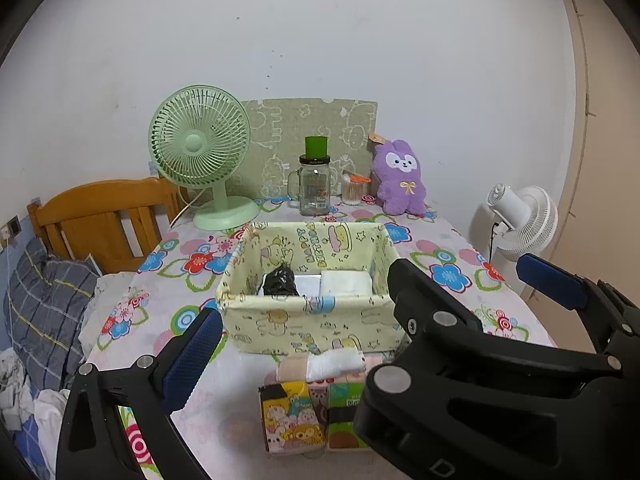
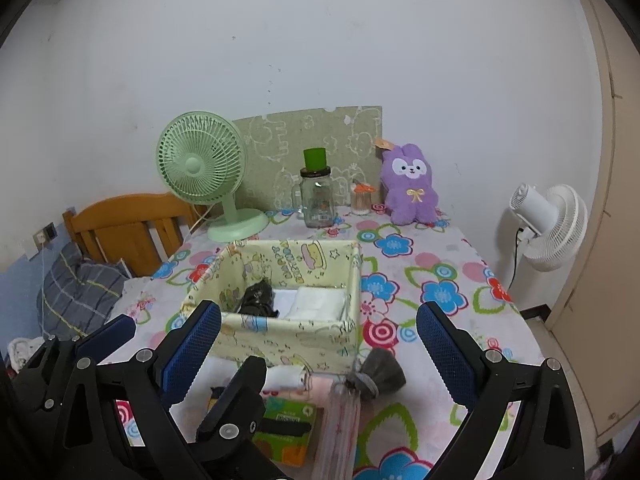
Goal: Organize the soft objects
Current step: 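Withdraw both grippers from the basket toward the remaining items, then grasp the clear plastic bag with the right gripper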
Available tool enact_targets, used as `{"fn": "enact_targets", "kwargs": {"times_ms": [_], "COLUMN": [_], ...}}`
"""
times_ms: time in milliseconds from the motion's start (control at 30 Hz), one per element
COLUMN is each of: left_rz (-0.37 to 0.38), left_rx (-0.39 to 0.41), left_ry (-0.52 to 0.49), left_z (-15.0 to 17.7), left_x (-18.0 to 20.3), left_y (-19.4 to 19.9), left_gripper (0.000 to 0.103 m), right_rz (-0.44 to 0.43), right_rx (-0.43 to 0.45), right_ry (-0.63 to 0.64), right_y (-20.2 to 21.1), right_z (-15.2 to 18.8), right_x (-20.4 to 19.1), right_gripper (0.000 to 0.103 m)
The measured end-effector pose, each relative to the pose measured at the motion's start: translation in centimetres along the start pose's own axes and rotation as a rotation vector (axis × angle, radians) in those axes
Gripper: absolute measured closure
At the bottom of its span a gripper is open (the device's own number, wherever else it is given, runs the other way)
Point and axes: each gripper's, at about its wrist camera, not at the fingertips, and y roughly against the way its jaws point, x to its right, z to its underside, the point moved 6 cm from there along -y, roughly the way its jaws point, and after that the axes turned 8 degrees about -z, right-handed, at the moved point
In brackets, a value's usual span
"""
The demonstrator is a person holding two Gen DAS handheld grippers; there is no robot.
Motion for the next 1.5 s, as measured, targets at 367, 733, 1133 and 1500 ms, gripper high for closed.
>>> {"fn": "enact_targets", "kwargs": {"times_ms": [367,733,1133,1500], "left_rz": [0.019,0.026,0.027,0.033], "left_rx": [-0.010,-0.079,-0.176,-0.242], "left_ry": [-0.003,-0.024,-0.032,-0.031], "left_z": [2.9,5.7,8.5,10.1], "left_x": [0.7,1.6,2.1,2.2], "left_y": [0.0,-1.9,-5.1,-7.1], "left_gripper": [0.000,0.001,0.005,0.006], "right_rz": [0.030,0.044,0.107,0.099], "right_rx": [0.004,-0.068,-0.183,-0.274], "right_ry": [-0.023,-0.059,-0.057,-0.080], "right_y": [0.6,-1.1,-4.5,-6.9], "right_z": [3.1,6.3,9.3,11.1], "right_x": [0.8,2.1,3.3,3.8], "right_gripper": [0.004,0.009,0.023,0.038]}}
